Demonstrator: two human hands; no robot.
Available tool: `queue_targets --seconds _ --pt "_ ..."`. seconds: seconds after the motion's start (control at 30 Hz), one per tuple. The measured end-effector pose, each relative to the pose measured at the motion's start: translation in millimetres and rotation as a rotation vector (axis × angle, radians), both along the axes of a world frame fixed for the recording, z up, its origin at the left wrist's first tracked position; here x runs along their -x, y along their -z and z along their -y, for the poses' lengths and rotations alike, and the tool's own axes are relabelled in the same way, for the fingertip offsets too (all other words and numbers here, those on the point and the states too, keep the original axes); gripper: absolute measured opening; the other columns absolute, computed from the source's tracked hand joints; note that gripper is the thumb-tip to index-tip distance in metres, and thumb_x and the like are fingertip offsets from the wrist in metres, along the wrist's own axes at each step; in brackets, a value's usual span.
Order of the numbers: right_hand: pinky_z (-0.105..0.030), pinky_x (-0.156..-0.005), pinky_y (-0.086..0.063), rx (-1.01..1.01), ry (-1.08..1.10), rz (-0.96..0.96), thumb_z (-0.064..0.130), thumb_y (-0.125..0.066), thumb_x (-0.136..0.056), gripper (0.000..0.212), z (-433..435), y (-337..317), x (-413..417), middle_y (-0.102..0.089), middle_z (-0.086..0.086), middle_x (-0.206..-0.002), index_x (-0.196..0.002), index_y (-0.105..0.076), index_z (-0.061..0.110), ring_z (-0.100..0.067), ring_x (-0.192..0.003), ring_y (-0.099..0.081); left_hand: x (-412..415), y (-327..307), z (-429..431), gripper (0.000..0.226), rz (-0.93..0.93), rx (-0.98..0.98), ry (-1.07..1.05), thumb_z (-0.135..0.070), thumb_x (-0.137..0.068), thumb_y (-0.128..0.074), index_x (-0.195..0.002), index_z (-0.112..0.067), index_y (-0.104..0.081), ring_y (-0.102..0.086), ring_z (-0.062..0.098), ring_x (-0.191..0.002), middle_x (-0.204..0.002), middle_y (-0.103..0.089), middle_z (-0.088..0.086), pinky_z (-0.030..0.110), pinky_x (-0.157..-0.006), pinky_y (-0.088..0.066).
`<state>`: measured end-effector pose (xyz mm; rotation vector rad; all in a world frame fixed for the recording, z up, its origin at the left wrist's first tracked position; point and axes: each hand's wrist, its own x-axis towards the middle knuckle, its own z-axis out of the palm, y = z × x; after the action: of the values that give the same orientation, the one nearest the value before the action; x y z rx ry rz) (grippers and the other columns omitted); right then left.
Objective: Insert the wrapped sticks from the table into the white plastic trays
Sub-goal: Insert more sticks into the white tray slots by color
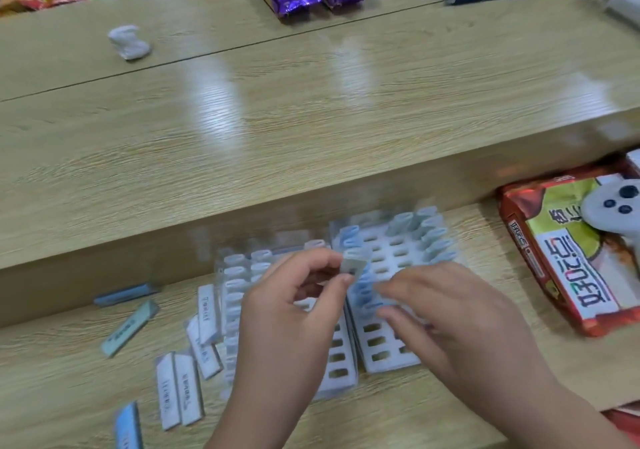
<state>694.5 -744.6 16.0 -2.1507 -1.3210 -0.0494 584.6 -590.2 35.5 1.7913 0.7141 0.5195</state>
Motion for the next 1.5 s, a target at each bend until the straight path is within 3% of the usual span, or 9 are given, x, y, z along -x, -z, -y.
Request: queue_targets --seconds 0.13,0.23,0.33,0.43,0.57,0.93,1.1,1.27,1.5 --pt "-0.014 -0.075 -0.052 -0.249 0.081 -0.272 0.040 -0.063 -0.087 0.031 -4.2 -27.3 -22.5 -0.066 0.022 -0.102 -0.117 -0.066 0.032 0.001 -0.088 -0.065 -19.0 -5.3 7.3 0.018 -0.023 -0.167 0.089 -0.018 -0.085 -0.076 -0.090 -0.036 -0.073 -0.067 0.007 -0.085 -0.090 -0.070 -0.017 0.016 -0.070 -0.051" --pt "-0.016 -0.075 -0.053 -0.269 0.020 -0.145 0.024 -0.069 -0.087 0.018 -9.0 -35.5 -40.2 -0.069 0.016 -0.098 -0.105 -0.073 0.021 0.001 -0.088 -0.065 -36.6 -7.0 14.0 0.013 -0.013 -0.201 0.147 -0.022 -0.086 -0.074 -0.092 -0.034 -0.072 -0.065 0.007 -0.086 -0.090 -0.069 -0.019 0.015 -0.069 -0.048" --pt "-0.016 -0.074 -0.053 -0.290 0.060 -0.118 0.015 -0.073 -0.085 0.013 -8.4 -28.8 -59.5 -0.069 0.017 -0.094 -0.098 -0.075 0.017 0.001 -0.087 -0.066 -42.1 -0.6 14.9 0.023 -0.141 -0.415 0.149 -0.033 -0.089 -0.070 -0.112 -0.033 -0.070 -0.060 -0.001 -0.106 -0.108 -0.067 -0.023 0.021 -0.088 -0.049" --pt "-0.017 -0.075 -0.054 -0.286 0.115 -0.154 0.014 -0.076 -0.085 0.013 -8.4 -14.3 -77.4 -0.068 0.020 -0.093 -0.097 -0.076 0.019 0.001 -0.088 -0.066 -37.3 10.5 16.0 0.036 -0.336 -0.706 0.178 -0.037 -0.090 -0.063 -0.121 -0.020 -0.068 -0.053 0.018 -0.126 -0.126 -0.064 -0.006 0.041 -0.102 -0.046" --pt "-0.025 -0.079 -0.054 -0.202 0.077 -0.104 0.026 -0.070 -0.085 0.013 -12.6 2.3 -87.4 -0.068 0.020 -0.091 -0.095 -0.076 0.022 0.000 -0.092 -0.065 -34.7 22.8 18.6 0.035 -0.406 -0.858 0.164 -0.035 -0.089 -0.060 -0.114 -0.014 -0.072 -0.056 0.028 -0.127 -0.128 -0.066 0.002 0.046 -0.100 -0.047" --pt "-0.007 -0.083 -0.040 -0.207 0.171 -0.067 0.026 -0.072 -0.086 0.010 -15.3 15.0 -88.0 -0.067 0.012 -0.087 -0.095 -0.077 0.025 -0.006 -0.096 -0.054 -34.5 32.6 14.7 0.039 -0.383 -0.893 0.142 -0.041 -0.097 -0.047 -0.114 -0.018 -0.073 -0.054 0.025 -0.128 -0.130 -0.065 -0.001 0.047 -0.096 -0.051" --pt "-0.007 -0.084 -0.040 -0.186 0.132 -0.054 0.031 -0.071 -0.086 0.011 -19.1 12.9 -88.3 -0.062 0.025 -0.092 -0.095 -0.076 0.027 -0.005 -0.096 -0.053 -34.1 34.6 12.2 0.040 -0.372 -0.897 0.139 -0.041 -0.096 -0.044 -0.114 -0.019 -0.073 -0.053 0.025 -0.130 -0.131 -0.064 -0.002 0.046 -0.100 -0.049" --pt "-0.037 -0.078 -0.050 -0.035 0.013 0.142 0.027 -0.070 -0.091 0.013 -16.0 6.0 -94.7 -0.072 0.005 -0.103 -0.090 -0.080 0.019 -0.029 -0.096 -0.058 -34.5 37.8 13.4 0.039 -0.361 -0.910 0.135 -0.041 -0.096 -0.045 -0.114 -0.021 -0.073 -0.053 0.025 -0.129 -0.132 -0.063 -0.002 0.046 -0.099 -0.049" --pt "-0.048 -0.082 -0.049 0.096 -0.017 0.320 0.039 -0.050 -0.095 0.037 -10.1 -8.6 -77.0 -0.068 -0.010 -0.118 -0.104 -0.078 0.016 -0.037 -0.101 -0.056 -25.5 22.9 11.3 0.047 -0.353 -0.902 0.191 -0.044 -0.100 -0.039 -0.136 -0.020 -0.057 -0.046 0.021 -0.136 -0.141 -0.056 -0.002 0.039 -0.109 -0.042"
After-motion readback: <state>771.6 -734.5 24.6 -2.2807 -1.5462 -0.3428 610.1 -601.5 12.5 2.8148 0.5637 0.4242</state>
